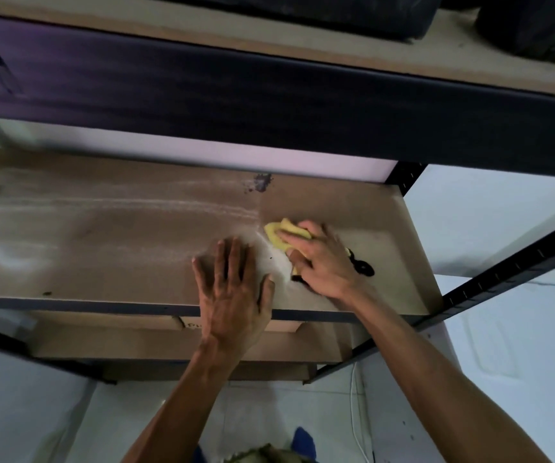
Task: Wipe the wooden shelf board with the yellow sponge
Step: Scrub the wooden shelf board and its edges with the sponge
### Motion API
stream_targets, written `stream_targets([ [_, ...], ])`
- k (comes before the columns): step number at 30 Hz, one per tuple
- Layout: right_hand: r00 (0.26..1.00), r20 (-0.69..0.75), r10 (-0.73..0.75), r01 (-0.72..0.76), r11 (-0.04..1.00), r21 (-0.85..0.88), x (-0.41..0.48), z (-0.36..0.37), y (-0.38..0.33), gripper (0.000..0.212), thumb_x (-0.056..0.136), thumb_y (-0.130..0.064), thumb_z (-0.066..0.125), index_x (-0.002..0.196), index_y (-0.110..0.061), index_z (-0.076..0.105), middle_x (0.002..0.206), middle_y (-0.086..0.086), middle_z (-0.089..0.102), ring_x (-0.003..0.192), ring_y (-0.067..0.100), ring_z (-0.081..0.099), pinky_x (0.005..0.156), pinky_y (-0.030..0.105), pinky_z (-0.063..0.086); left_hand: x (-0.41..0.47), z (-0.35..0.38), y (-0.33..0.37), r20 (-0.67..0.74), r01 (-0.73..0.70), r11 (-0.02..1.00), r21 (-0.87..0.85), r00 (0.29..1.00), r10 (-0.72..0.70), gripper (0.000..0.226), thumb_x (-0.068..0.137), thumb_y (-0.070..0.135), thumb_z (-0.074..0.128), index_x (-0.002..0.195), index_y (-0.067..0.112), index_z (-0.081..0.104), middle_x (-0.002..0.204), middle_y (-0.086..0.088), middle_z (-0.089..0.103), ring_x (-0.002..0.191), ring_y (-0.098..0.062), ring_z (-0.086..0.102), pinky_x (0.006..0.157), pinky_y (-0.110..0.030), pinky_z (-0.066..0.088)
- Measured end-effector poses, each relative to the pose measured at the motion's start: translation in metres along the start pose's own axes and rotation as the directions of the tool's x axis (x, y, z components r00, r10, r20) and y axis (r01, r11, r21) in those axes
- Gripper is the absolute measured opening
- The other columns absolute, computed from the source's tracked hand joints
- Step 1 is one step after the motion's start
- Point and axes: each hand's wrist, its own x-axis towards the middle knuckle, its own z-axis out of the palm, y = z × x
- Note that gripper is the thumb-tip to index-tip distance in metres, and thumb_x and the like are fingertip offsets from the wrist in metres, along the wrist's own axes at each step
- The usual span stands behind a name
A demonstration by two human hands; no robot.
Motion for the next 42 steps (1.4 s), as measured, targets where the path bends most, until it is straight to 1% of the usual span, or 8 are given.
stream_targets([
  [3, 0.999, -0.049, 0.008, -0.004, 0.996, 0.086, -0.002, -0.016, 0.018, 0.046, 0.101, -0.031, 0.047, 0.145, -0.040, 0.042, 0.143, -0.002, 0.037, 0.120, 0.021, 0.043, 0.106, 0.040, 0.038, -0.001, -0.001, -0.002, 0.003, 0.005, 1.000, 0.004, 1.000, -0.005, 0.071, 0.098, 0.057, 0.021, 0.159, 0.022, 0.013, 0.168, -0.007, 0.002, 0.154, -0.027, -0.004, 0.119, -0.067, -0.001],
  [9, 0.817, -0.129, 0.562, -0.568, 0.823, -0.016, -0.020, -0.026, 0.066, 0.048, 0.102, -0.048, 0.033, 0.150, -0.041, 0.030, 0.159, 0.008, 0.024, 0.142, 0.043, 0.023, 0.116, 0.058, 0.017, 0.002, -0.001, 0.001, 0.033, 0.015, 0.999, 0.033, 0.999, -0.016, 0.070, 0.099, 0.058, 0.018, 0.159, 0.024, 0.004, 0.168, -0.005, -0.006, 0.154, -0.026, -0.012, 0.120, -0.064, -0.007],
  [17, 0.982, 0.013, 0.190, -0.190, 0.982, -0.009, -0.008, -0.005, -0.014, 0.047, 0.103, -0.042, 0.034, 0.150, -0.041, 0.030, 0.145, -0.002, 0.031, 0.129, 0.027, 0.034, 0.110, 0.043, 0.031, -0.001, -0.008, -0.001, 0.060, -0.016, 1.000, 0.005, 0.998, 0.016, 0.066, 0.102, 0.054, 0.021, 0.160, 0.024, 0.010, 0.168, -0.004, -0.004, 0.154, -0.025, -0.012, 0.118, -0.066, -0.006],
  [20, 0.954, -0.014, 0.299, -0.299, 0.951, -0.076, -0.025, -0.026, 0.028, 0.050, 0.103, -0.045, 0.031, 0.152, -0.044, 0.020, 0.159, -0.003, 0.026, 0.142, 0.027, 0.025, 0.117, 0.045, 0.019, -0.001, -0.009, -0.010, 0.050, -0.007, 1.000, -0.022, 0.999, 0.008, 0.069, 0.098, 0.055, 0.015, 0.159, 0.024, 0.015, 0.168, -0.001, 0.003, 0.154, -0.024, -0.009, 0.117, -0.070, -0.004],
  [25, 0.773, -0.153, 0.615, -0.627, 0.778, -0.041, -0.067, -0.032, 0.053, 0.052, 0.099, -0.043, 0.039, 0.149, -0.031, 0.030, 0.144, 0.017, 0.030, 0.124, 0.041, 0.030, 0.102, 0.054, 0.033, -0.005, -0.003, -0.016, 0.059, -0.009, 0.999, 0.037, 0.998, 0.006, 0.070, 0.097, 0.055, 0.012, 0.160, 0.022, 0.009, 0.168, -0.003, -0.002, 0.154, -0.028, -0.011, 0.118, -0.069, -0.003],
  [34, 0.933, -0.086, 0.350, -0.352, 0.936, -0.017, -0.019, 0.004, -0.047, 0.050, 0.101, -0.044, 0.037, 0.149, -0.036, 0.028, 0.142, 0.007, 0.028, 0.119, 0.029, 0.034, 0.100, 0.044, 0.035, -0.006, 0.000, -0.019, 0.034, -0.037, 0.999, 0.030, 0.999, 0.036, 0.071, 0.096, 0.056, 0.005, 0.159, 0.024, 0.010, 0.168, -0.003, -0.003, 0.154, -0.026, -0.012, 0.119, -0.066, -0.005],
  [37, 0.905, -0.111, 0.411, -0.412, 0.911, 0.020, -0.032, -0.019, -0.009, 0.050, 0.102, -0.043, 0.036, 0.151, -0.042, 0.023, 0.152, 0.009, 0.025, 0.133, 0.035, 0.031, 0.114, 0.051, 0.024, -0.006, -0.001, -0.020, 0.035, -0.029, 0.999, 0.020, 0.999, 0.028, 0.072, 0.096, 0.056, 0.006, 0.160, 0.024, 0.009, 0.168, -0.003, -0.003, 0.154, -0.026, -0.012, 0.119, -0.066, -0.005],
  [42, 0.735, -0.187, 0.651, -0.663, 0.748, -0.001, -0.083, -0.038, 0.039, 0.053, 0.096, -0.039, 0.047, 0.147, -0.028, 0.035, 0.140, 0.018, 0.030, 0.123, 0.043, 0.031, 0.105, 0.057, 0.031, -0.007, -0.006, -0.016, 0.018, -0.030, 0.999, 0.029, 0.999, 0.030, 0.064, 0.101, 0.048, 0.022, 0.157, 0.018, 0.024, 0.167, -0.009, 0.014, 0.154, -0.031, 0.004, 0.118, -0.069, 0.006],
])
